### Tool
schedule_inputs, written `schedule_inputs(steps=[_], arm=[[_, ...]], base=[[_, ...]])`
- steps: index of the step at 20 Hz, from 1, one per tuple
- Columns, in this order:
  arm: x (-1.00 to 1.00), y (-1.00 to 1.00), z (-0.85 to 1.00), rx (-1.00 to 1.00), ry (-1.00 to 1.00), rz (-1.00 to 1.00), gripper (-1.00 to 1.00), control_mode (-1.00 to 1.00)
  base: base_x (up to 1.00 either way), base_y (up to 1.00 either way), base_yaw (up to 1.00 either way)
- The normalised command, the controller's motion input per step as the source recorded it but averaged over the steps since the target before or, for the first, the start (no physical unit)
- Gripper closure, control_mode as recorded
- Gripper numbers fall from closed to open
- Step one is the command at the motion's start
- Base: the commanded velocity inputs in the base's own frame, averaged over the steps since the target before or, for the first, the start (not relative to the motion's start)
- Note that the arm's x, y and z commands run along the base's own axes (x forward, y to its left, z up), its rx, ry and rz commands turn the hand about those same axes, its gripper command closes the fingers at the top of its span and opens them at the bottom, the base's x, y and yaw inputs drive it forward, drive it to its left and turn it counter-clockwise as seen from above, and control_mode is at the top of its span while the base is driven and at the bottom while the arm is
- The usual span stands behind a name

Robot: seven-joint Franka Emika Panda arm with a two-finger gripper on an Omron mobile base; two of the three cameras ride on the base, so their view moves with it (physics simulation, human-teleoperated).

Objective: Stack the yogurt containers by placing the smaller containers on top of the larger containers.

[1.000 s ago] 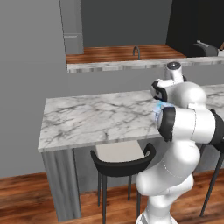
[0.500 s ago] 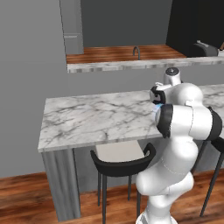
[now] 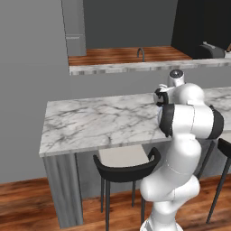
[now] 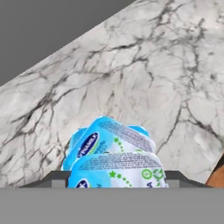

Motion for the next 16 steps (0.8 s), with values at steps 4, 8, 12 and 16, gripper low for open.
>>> schedule_inputs(steps=[4, 8, 12, 16], arm=[[0.23, -0.06, 0.0, 0.0, 0.0, 0.0, 1.0, -1.0], [0.19, -0.07, 0.0, 0.0, 0.0, 0.0, 1.0, -1.0], [0.06, -0.12, -0.03, -0.01, 0.0, 0.0, 1.0, -1.0], [0.0, -0.17, -0.09, -0.02, 0.0, 0.0, 1.0, -1.0]], base=[[0.0, 0.0, 0.0], [0.0, 0.0, 0.0], [0.0, 0.0, 0.0], [0.0, 0.0, 0.0]])
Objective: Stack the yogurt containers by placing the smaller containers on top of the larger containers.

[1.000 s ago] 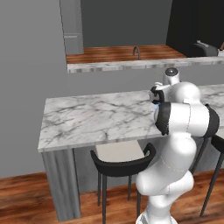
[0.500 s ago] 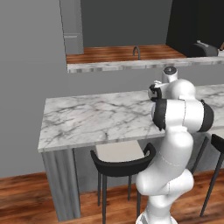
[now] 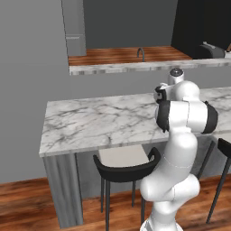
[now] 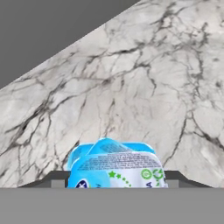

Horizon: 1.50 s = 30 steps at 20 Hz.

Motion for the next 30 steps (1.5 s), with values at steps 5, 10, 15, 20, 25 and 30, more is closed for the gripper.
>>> schedule_inputs(steps=[5, 10, 15, 20, 25, 30], arm=[[0.0, -0.11, -0.11, -0.02, 0.0, 0.0, 1.0, -1.0], [0.0, -0.01, -0.13, -0.02, 0.0, 0.0, 1.0, -1.0], [0.0, 0.07, -0.11, -0.01, 0.0, 0.0, 1.0, -1.0], [0.0, 0.1, -0.08, 0.0, 0.0, 0.0, 1.0, -1.0], [0.0, 0.1, -0.07, 0.0, 0.0, 0.0, 1.0, -1.0], [0.03, 0.01, -0.08, 0.0, 0.0, 0.0, 1.0, -1.0]], base=[[0.0, 0.0, 0.0], [0.0, 0.0, 0.0], [0.0, 0.0, 0.0], [0.0, 0.0, 0.0], [0.0, 0.0, 0.0], [0.0, 0.0, 0.0]])
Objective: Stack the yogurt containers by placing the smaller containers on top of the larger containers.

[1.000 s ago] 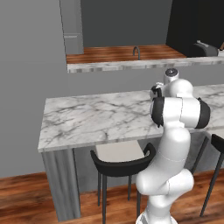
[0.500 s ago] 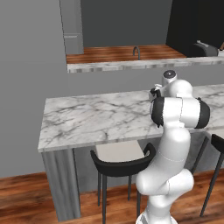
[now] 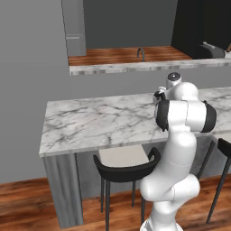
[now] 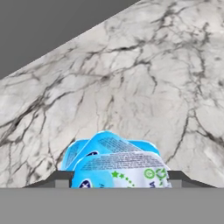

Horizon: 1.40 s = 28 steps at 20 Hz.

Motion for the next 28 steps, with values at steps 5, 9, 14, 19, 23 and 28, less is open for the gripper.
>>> schedule_inputs(steps=[5, 9, 14, 19, 23, 28], arm=[[0.02, 0.0, -0.14, 0.0, 0.0, 0.0, 1.0, -1.0], [0.0, 0.0, -0.24, 0.0, 0.0, 0.0, 1.0, -1.0], [0.0, 0.0, -0.24, 0.0, 0.0, 0.0, -1.0, -1.0], [0.0, 0.0, -0.06, 0.0, 0.0, 0.0, -1.0, -1.0], [0.0, 0.0, 0.03, 0.0, -0.01, 0.0, -1.0, -1.0], [-0.06, 0.01, 0.2, 0.0, -0.03, 0.0, -1.0, -1.0]], base=[[0.0, 0.0, 0.0], [0.0, 0.0, 0.0], [0.0, 0.0, 0.0], [0.0, 0.0, 0.0], [0.0, 0.0, 0.0], [0.0, 0.0, 0.0]])
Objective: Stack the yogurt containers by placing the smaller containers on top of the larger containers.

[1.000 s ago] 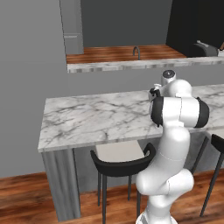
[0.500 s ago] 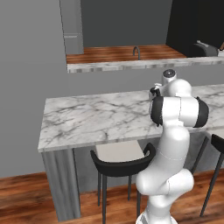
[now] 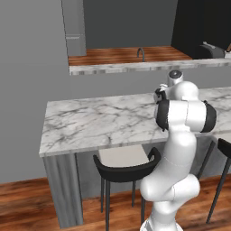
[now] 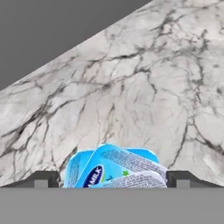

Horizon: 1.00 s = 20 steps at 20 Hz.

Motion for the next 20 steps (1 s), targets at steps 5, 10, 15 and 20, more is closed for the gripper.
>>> schedule_inputs(steps=[5, 10, 15, 20], arm=[[-0.1, 0.0, 0.37, 0.0, -0.07, 0.0, -1.0, -1.0], [-0.13, 0.0, 0.48, 0.0, -0.07, 0.0, -1.0, -1.0], [-0.17, 0.0, 0.68, 0.01, -0.02, -0.02, -1.0, -1.0], [-0.27, 0.0, 0.8, 0.02, 0.0, -0.02, -1.0, -1.0]], base=[[0.0, 0.0, 0.0], [0.0, 0.0, 0.0], [0.0, 0.0, 0.0], [0.0, 0.0, 0.0]])
